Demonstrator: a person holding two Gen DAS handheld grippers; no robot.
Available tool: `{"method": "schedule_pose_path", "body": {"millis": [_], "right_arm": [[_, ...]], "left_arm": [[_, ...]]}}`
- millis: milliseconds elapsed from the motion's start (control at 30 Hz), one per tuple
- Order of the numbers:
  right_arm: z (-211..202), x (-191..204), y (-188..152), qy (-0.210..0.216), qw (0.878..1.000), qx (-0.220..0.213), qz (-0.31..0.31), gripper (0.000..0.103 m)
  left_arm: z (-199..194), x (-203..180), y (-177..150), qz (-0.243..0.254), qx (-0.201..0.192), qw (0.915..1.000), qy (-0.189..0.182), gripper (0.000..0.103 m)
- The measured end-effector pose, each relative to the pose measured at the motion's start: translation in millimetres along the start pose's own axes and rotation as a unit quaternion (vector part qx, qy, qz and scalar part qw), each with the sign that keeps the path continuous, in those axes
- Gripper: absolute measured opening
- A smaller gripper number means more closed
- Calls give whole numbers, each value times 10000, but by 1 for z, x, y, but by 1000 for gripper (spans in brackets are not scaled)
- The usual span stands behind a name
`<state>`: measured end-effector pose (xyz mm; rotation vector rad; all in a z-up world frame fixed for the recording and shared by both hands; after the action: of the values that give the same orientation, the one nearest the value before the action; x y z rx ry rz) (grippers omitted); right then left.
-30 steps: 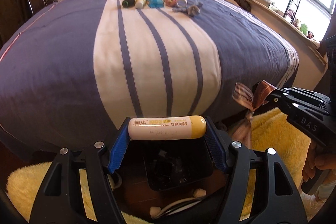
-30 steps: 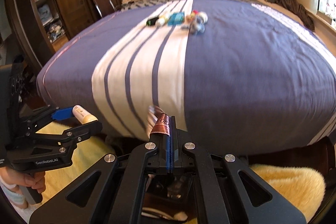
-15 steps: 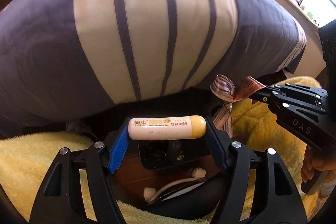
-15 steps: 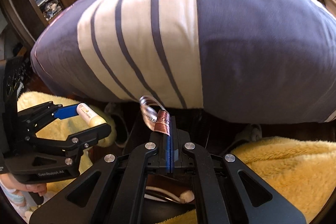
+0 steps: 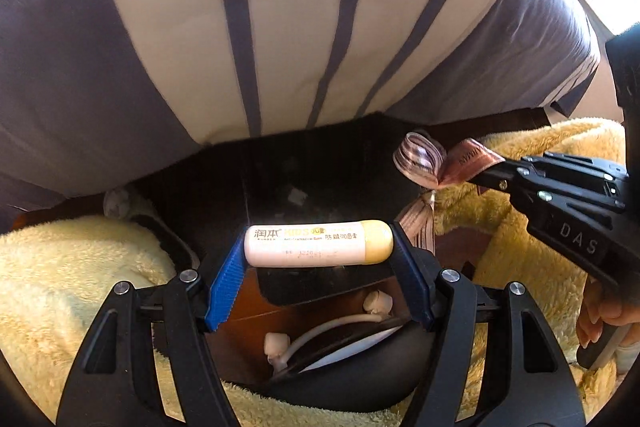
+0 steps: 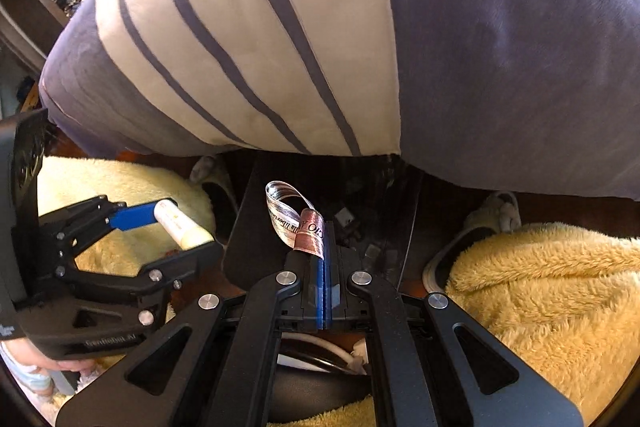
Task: Collect trash
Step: 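Carry both items down into the black bin and open both tools, then raise both open tools back over the bed items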
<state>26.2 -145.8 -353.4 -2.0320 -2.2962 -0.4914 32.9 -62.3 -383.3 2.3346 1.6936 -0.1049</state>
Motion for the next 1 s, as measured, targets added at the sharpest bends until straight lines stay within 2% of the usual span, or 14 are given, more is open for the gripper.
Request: {"method": "schedule_pose_path", "body": {"millis": [300,367,400,433,467,533,700,767,867,1000], "right_arm": [[15,-1,10,103,9996,234,152,5],[18,-3,12,133,9994,268,200,5],[18,-3,13,145,9992,278,232,6],[19,-4,13,150,9992,283,259,15],[20,-5,14,158,9991,285,288,38],[18,-5,15,212,9990,221,324,61],[9,-8,19,179,9992,62,365,64],[1,-11,21,73,9993,-60,365,79],[-16,-19,26,-237,9985,-321,381,96],[-39,-28,36,-466,9959,-665,409,97]], "left_arm": [[12,2,-4,36,183,9998,-26,65],[12,1,-4,36,192,9998,-26,67],[11,1,-4,35,181,9998,-25,71],[9,2,-4,35,155,9999,-2,74],[8,1,-3,35,140,9999,15,75],[6,1,-3,37,116,9999,35,78],[-1,1,-2,5,55,10000,75,87],[-7,2,1,-35,-17,9999,95,91],[-19,4,6,-55,-150,9998,135,95],[-42,5,13,-68,-435,9989,154,95]]}}
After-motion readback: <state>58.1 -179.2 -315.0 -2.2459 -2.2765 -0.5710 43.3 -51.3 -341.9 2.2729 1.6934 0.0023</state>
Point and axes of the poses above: each gripper's, at about its wrist camera, not at the fingertips, and z roughly the way its jaws point, x to its left, y to its top, the point moved 9 cm from there along z, roughly the way its jaws point, and after that the axes turned 10 degrees about x, right-handed, at the moved point
